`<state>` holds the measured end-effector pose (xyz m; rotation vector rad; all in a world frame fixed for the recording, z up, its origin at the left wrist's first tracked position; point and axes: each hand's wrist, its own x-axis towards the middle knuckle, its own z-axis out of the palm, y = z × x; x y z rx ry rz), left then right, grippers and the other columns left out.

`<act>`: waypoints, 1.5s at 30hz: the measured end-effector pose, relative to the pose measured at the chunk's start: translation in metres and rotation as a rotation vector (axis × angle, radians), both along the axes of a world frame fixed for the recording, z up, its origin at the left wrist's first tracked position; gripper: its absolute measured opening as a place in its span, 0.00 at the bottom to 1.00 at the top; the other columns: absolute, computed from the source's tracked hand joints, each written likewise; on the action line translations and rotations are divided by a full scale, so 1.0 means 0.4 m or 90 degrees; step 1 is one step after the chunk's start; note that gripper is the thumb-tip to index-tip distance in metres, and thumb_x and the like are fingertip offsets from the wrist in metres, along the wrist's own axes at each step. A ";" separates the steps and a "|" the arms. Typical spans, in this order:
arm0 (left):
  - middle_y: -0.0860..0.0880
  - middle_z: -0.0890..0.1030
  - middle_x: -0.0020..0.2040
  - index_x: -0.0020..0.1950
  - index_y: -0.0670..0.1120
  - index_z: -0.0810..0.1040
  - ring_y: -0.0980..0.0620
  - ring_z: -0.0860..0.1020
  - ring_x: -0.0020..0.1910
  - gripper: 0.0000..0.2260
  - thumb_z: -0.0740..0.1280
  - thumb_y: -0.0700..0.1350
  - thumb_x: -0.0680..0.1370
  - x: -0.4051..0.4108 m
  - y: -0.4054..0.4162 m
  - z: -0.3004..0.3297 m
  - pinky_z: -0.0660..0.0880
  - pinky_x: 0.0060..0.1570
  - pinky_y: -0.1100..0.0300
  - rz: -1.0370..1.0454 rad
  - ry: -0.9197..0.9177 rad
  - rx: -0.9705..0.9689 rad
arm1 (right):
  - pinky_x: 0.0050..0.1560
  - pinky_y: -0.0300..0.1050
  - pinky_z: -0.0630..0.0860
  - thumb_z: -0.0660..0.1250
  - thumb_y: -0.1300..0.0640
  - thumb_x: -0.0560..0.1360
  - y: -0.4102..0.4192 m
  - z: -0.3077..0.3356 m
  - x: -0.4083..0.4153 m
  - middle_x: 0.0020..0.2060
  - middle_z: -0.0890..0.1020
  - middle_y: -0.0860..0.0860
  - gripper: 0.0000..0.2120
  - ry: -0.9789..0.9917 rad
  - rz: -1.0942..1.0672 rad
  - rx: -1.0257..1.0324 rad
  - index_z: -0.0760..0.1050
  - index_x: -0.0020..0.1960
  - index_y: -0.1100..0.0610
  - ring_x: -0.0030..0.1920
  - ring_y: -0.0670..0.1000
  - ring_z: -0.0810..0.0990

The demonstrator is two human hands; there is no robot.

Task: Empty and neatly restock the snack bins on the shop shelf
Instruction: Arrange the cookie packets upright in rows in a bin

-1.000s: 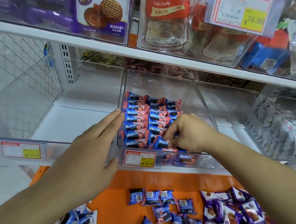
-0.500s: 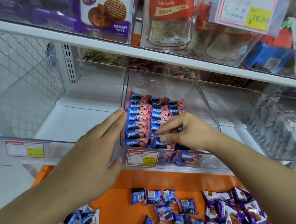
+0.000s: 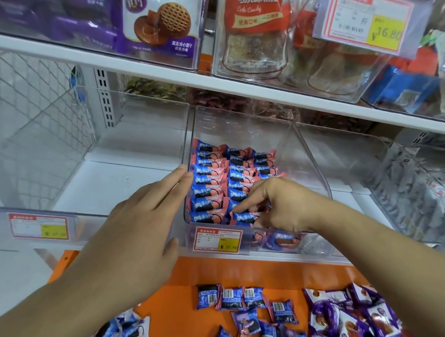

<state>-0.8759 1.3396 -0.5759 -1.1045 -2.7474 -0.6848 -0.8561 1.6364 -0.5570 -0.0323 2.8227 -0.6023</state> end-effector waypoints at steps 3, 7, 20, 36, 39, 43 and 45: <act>0.65 0.37 0.82 0.82 0.62 0.32 0.61 0.45 0.81 0.46 0.67 0.51 0.81 -0.003 -0.002 0.003 0.52 0.77 0.58 0.004 0.007 -0.019 | 0.48 0.44 0.79 0.75 0.69 0.71 -0.004 0.000 -0.003 0.47 0.82 0.46 0.28 -0.009 0.011 0.031 0.85 0.60 0.40 0.48 0.48 0.80; 0.65 0.36 0.82 0.82 0.62 0.32 0.61 0.44 0.81 0.45 0.66 0.51 0.81 -0.004 -0.002 0.010 0.52 0.78 0.58 0.003 -0.003 -0.040 | 0.47 0.38 0.77 0.73 0.73 0.71 0.004 0.008 0.007 0.48 0.84 0.43 0.30 -0.024 -0.018 -0.009 0.85 0.61 0.41 0.50 0.47 0.81; 0.64 0.74 0.66 0.71 0.59 0.74 0.65 0.72 0.64 0.20 0.68 0.52 0.79 0.132 -0.002 0.023 0.68 0.63 0.69 -0.140 -0.101 0.051 | 0.49 0.36 0.77 0.78 0.56 0.75 -0.079 0.026 0.349 0.50 0.86 0.45 0.11 0.017 -0.076 -0.228 0.87 0.56 0.44 0.50 0.44 0.83; 0.61 0.61 0.77 0.80 0.65 0.61 0.58 0.63 0.74 0.45 0.77 0.69 0.67 0.329 0.108 -0.653 0.64 0.75 0.56 -0.275 -0.583 -0.263 | 0.67 0.51 0.77 0.74 0.54 0.76 0.010 -0.661 0.367 0.74 0.74 0.52 0.32 -0.203 -0.161 0.028 0.70 0.78 0.46 0.70 0.56 0.76; 0.58 0.65 0.76 0.80 0.61 0.62 0.54 0.66 0.73 0.37 0.75 0.61 0.75 0.335 0.126 -0.676 0.66 0.68 0.60 -0.294 -0.510 -0.284 | 0.67 0.56 0.77 0.76 0.51 0.72 0.024 -0.736 0.353 0.71 0.75 0.51 0.33 -0.178 -0.165 0.040 0.72 0.76 0.45 0.71 0.58 0.74; 0.59 0.73 0.71 0.76 0.60 0.69 0.58 0.74 0.67 0.28 0.74 0.57 0.77 0.331 0.118 -0.676 0.70 0.60 0.68 -0.213 -0.529 -0.213 | 0.72 0.55 0.71 0.77 0.46 0.72 0.005 -0.792 0.356 0.69 0.76 0.53 0.36 -0.175 -0.153 0.113 0.70 0.77 0.47 0.74 0.61 0.68; 0.62 0.75 0.67 0.74 0.61 0.70 0.63 0.76 0.59 0.27 0.74 0.58 0.77 0.319 0.111 -0.659 0.74 0.53 0.69 -0.135 -0.577 -0.189 | 0.75 0.56 0.68 0.77 0.50 0.73 -0.006 -0.801 0.363 0.67 0.77 0.52 0.32 -0.144 -0.175 0.104 0.73 0.75 0.49 0.76 0.61 0.65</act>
